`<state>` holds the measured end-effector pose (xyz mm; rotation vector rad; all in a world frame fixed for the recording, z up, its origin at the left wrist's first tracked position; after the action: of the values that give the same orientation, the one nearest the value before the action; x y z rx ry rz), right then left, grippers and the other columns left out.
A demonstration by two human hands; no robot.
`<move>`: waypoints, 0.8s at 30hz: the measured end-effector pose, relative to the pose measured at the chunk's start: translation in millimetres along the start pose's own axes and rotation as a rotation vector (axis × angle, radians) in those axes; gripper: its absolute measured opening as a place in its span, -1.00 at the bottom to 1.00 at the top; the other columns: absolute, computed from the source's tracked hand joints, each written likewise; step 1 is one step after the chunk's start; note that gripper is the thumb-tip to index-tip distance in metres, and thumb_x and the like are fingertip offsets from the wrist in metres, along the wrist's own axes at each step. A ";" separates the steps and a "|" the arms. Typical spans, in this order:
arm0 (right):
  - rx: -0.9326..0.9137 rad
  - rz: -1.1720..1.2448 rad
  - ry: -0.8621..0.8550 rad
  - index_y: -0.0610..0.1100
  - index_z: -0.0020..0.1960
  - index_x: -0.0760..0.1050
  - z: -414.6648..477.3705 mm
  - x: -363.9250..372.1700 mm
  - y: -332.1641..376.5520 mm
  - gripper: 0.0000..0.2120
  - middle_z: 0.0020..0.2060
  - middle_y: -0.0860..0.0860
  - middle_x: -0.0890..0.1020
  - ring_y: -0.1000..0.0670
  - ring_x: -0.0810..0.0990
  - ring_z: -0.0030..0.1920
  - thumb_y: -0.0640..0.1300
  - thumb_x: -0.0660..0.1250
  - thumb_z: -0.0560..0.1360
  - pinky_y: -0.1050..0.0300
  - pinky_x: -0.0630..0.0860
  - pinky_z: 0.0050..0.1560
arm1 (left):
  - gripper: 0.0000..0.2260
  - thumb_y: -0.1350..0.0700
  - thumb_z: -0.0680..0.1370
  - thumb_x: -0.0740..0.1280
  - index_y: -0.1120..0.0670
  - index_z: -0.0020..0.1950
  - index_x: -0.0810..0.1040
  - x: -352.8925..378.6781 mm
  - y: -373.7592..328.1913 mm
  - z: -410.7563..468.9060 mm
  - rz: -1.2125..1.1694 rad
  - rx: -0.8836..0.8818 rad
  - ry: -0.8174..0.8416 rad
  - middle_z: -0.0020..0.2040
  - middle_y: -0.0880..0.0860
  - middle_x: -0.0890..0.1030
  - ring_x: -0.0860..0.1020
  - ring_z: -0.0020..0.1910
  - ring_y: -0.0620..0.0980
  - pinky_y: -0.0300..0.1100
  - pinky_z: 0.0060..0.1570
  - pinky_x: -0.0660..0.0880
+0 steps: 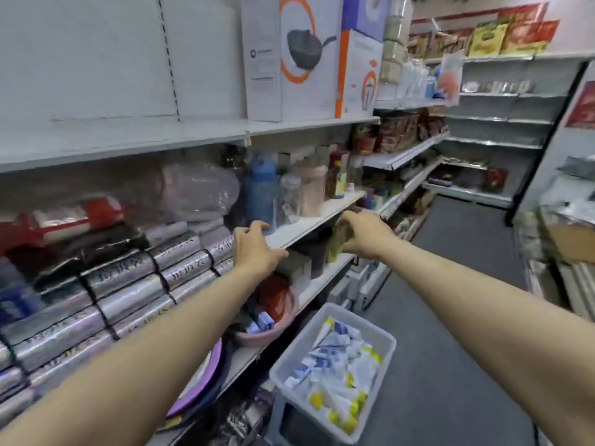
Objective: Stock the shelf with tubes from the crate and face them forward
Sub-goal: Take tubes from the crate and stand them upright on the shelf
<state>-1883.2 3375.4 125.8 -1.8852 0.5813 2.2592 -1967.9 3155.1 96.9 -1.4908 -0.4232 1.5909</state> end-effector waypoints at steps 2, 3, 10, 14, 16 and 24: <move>0.042 -0.039 0.048 0.03 0.27 0.42 21.1 29.7 -30.7 -0.50 0.15 -0.13 0.48 -0.19 0.50 0.15 0.01 0.49 0.39 -0.02 0.53 0.06 | -0.40 0.02 0.35 0.56 0.05 0.33 0.44 51.1 19.1 23.1 -0.010 -0.057 0.065 0.28 0.19 0.37 0.40 0.27 0.15 -0.19 0.24 0.32; 0.059 -0.058 0.080 0.01 0.27 0.42 31.8 47.9 -44.7 -0.52 0.14 -0.14 0.49 -0.20 0.51 0.13 0.00 0.48 0.40 -0.01 0.53 0.03 | -0.41 0.03 0.34 0.56 0.05 0.32 0.45 76.6 30.7 33.2 -0.013 -0.089 0.102 0.28 0.20 0.38 0.41 0.27 0.15 -0.18 0.22 0.33; 0.152 -0.063 0.382 -0.05 0.30 0.45 81.2 204.1 -125.1 -0.52 0.22 -0.16 0.52 -0.20 0.49 0.20 0.00 0.48 0.43 -0.01 0.49 0.09 | -0.30 -0.02 0.33 0.57 0.11 0.38 0.38 240.8 137.1 57.3 0.027 -0.357 0.425 0.27 0.20 0.41 0.45 0.22 0.17 -0.13 0.15 0.40; 0.210 0.011 0.562 -0.04 0.27 0.49 82.1 285.0 -161.3 -0.55 0.20 -0.17 0.52 -0.17 0.52 0.16 -0.01 0.50 0.43 0.06 0.47 0.02 | -0.35 -0.02 0.37 0.55 0.09 0.38 0.39 302.7 188.7 39.0 0.036 -0.517 0.553 0.33 0.18 0.39 0.42 0.27 0.14 -0.11 0.19 0.38; 0.231 0.027 0.617 -0.02 0.23 0.52 81.5 317.8 -181.8 -0.56 0.19 -0.17 0.51 -0.18 0.53 0.15 0.01 0.52 0.40 0.05 0.49 0.07 | -0.35 -0.03 0.36 0.56 0.08 0.37 0.41 326.5 211.1 25.0 0.043 -0.598 0.590 0.33 0.18 0.39 0.46 0.23 0.15 -0.09 0.20 0.43; 0.157 0.033 0.857 0.01 0.17 0.57 98.6 428.7 -242.0 -0.62 0.19 -0.09 0.57 -0.11 0.55 0.16 0.06 0.51 0.40 0.07 0.48 0.15 | -0.37 -0.06 0.42 0.52 0.12 0.38 0.37 405.5 273.7 -40.1 -0.041 -0.948 0.627 0.36 0.15 0.40 0.45 0.27 0.12 -0.14 0.11 0.41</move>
<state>-1976.3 3576.1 -324.9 -2.7047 0.8427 1.2633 -1982.9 3307.2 -369.5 -2.5422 -0.8869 0.7876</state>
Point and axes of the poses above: each hand's wrist, its own z-axis towards the middle knuckle, its own x-axis out of the palm, y = z × x, the point moved 9 cm from there along z, towards the middle knuckle
